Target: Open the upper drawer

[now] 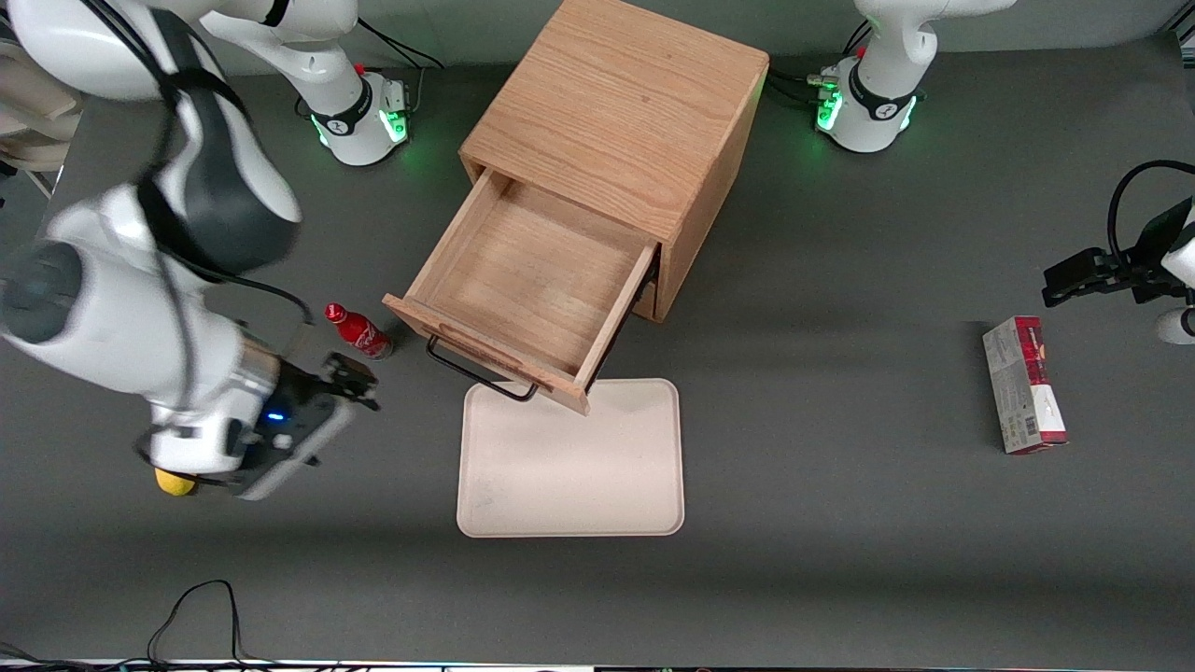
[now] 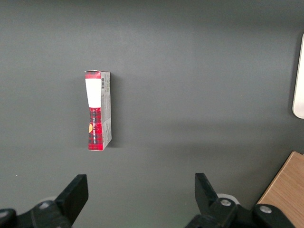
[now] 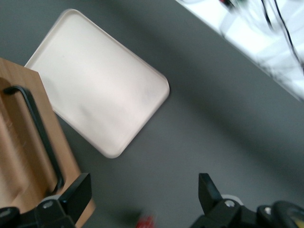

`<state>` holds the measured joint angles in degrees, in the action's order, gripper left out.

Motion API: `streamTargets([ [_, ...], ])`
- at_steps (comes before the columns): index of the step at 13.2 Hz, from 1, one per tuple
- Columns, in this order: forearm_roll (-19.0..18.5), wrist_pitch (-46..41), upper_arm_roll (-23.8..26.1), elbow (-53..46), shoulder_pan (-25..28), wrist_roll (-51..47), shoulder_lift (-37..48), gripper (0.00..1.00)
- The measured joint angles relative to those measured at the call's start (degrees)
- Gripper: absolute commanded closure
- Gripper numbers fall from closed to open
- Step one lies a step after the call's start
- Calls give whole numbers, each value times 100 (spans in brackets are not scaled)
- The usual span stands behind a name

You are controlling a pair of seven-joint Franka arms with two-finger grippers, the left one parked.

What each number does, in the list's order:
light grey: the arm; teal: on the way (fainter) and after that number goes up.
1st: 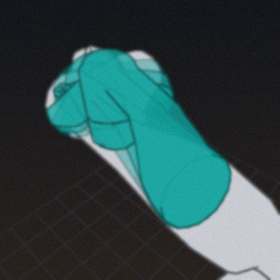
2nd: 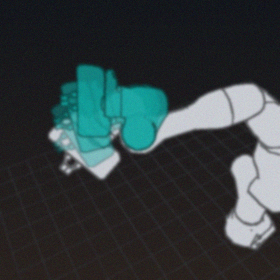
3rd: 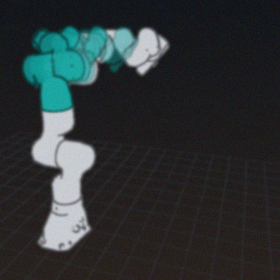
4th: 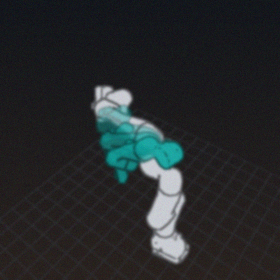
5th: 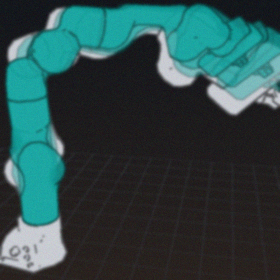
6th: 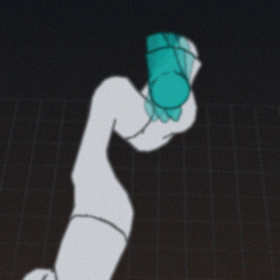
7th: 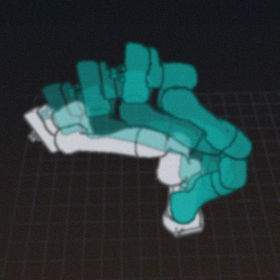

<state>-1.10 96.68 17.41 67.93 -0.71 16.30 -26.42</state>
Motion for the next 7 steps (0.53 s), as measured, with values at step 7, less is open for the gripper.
streamTargets([
  [7,159,-561,-837,2232,3,-2004,2322,0],
])
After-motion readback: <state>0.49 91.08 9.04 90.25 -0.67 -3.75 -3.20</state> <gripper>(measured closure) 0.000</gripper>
